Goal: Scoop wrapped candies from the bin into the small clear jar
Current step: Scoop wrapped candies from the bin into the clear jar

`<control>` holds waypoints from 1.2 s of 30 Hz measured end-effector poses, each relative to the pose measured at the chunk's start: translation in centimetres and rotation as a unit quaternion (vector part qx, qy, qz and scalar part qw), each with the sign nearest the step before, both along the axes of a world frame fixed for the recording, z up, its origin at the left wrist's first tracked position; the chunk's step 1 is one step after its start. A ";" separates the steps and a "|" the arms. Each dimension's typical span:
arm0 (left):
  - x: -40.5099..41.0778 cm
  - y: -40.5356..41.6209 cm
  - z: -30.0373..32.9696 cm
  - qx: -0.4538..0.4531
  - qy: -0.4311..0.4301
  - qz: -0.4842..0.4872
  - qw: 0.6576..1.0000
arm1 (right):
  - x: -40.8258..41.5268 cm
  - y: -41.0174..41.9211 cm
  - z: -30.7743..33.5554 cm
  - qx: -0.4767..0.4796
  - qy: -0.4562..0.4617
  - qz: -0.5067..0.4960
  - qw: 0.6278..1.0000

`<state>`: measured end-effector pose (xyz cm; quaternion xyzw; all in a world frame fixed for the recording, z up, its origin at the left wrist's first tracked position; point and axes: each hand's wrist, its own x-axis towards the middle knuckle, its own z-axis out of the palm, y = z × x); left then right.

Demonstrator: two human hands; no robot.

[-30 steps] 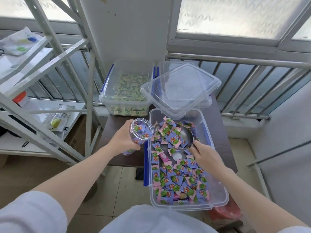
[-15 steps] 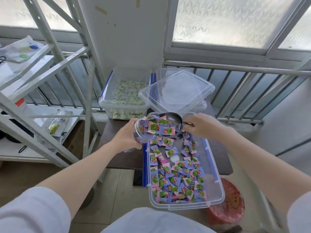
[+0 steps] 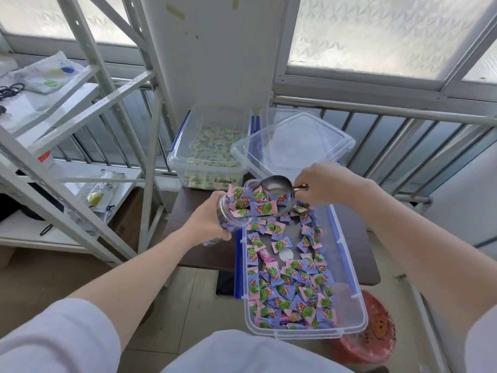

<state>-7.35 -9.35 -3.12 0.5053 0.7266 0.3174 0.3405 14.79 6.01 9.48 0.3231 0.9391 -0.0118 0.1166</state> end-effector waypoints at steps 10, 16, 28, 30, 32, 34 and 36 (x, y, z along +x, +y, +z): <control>0.0 0.3 0.8 0.000 -0.002 0.011 1.000 | 3.4 0.9 -1.5 -0.055 0.072 -0.033 0.995; 0.5 0.5 0.6 0.005 -0.007 0.001 1.000 | 2.6 0.3 -1.5 -0.003 0.075 -0.022 0.997; 0.1 0.3 -0.4 0.018 -0.042 0.076 0.996 | 3.6 1.2 -0.9 -0.056 0.102 -0.046 0.992; 0.1 0.4 -0.3 0.024 -0.047 0.083 0.995 | 4.0 1.3 -1.6 -0.095 0.126 -0.039 0.987; 0.1 0.7 -0.2 0.027 -0.052 0.092 0.994 | 4.4 1.5 -2.4 -0.113 0.144 -0.045 0.982; -0.1 0.8 -0.2 0.025 -0.058 0.098 0.993 | 4.8 1.6 -2.7 -0.122 0.162 -0.059 0.977; -0.3 0.8 -0.3 0.024 -0.061 0.107 0.992 | 4.9 1.8 -2.5 -0.126 0.177 -0.073 0.974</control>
